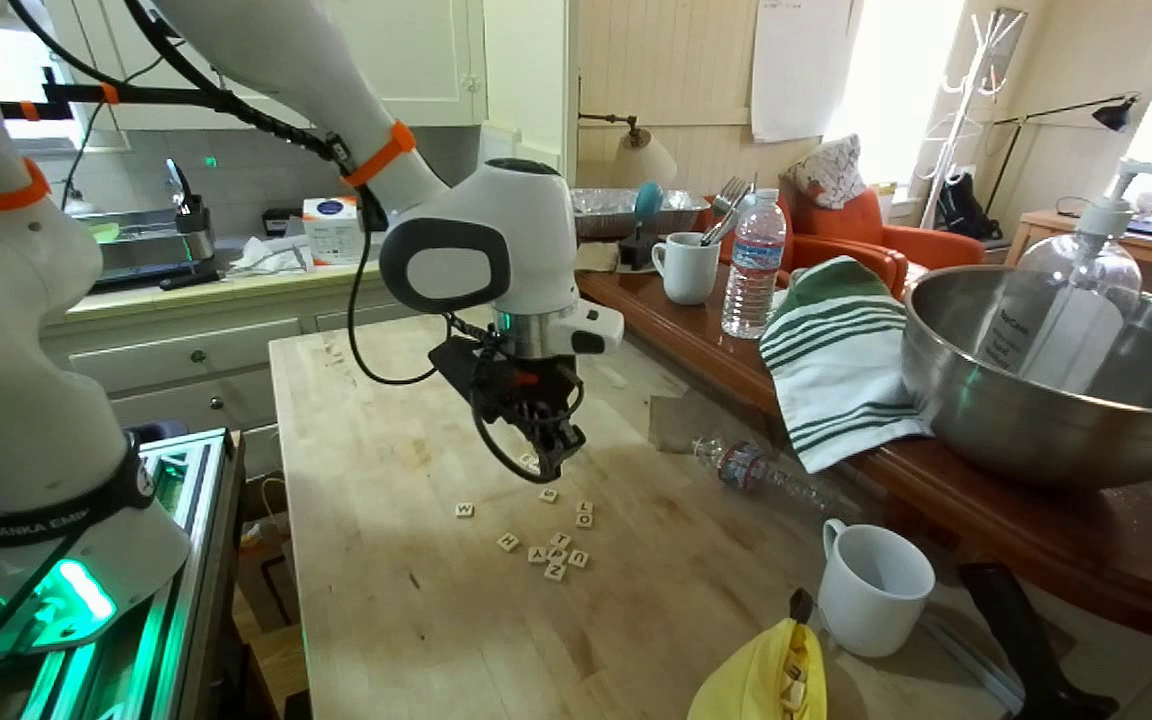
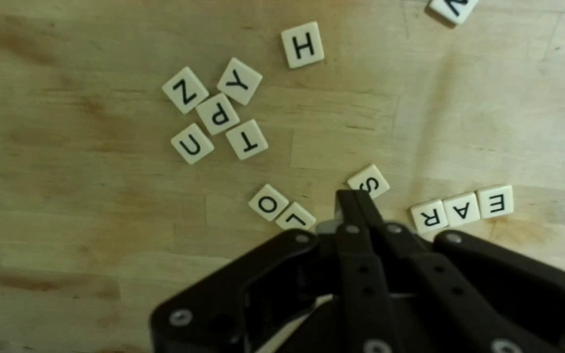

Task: Add a new letter tile to the end of the word

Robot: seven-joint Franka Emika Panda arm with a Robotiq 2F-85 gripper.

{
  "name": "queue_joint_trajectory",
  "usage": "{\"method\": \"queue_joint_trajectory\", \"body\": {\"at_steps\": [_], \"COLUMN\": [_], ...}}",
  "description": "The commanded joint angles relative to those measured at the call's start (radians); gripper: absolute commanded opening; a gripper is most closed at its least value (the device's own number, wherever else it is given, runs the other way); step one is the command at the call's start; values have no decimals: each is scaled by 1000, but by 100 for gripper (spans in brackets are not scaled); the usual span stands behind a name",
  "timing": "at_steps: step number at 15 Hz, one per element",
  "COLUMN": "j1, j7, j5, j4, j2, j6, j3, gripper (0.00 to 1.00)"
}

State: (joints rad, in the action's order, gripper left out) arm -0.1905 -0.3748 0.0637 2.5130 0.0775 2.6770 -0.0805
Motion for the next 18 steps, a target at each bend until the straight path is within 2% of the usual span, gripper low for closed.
{"method": "queue_joint_trajectory", "body": {"at_steps": [1, 8, 13, 18], "j1": [25, 36, 34, 31], "j7": [188, 436, 405, 398], "j5": [-11, -122, -246, -263], "j4": [8, 9, 2, -8], "j2": [3, 48, 69, 82], "j6": [-34, 1, 12, 36], "j3": [-21, -20, -1, -4], "gripper": [0, 0, 0, 0]}}
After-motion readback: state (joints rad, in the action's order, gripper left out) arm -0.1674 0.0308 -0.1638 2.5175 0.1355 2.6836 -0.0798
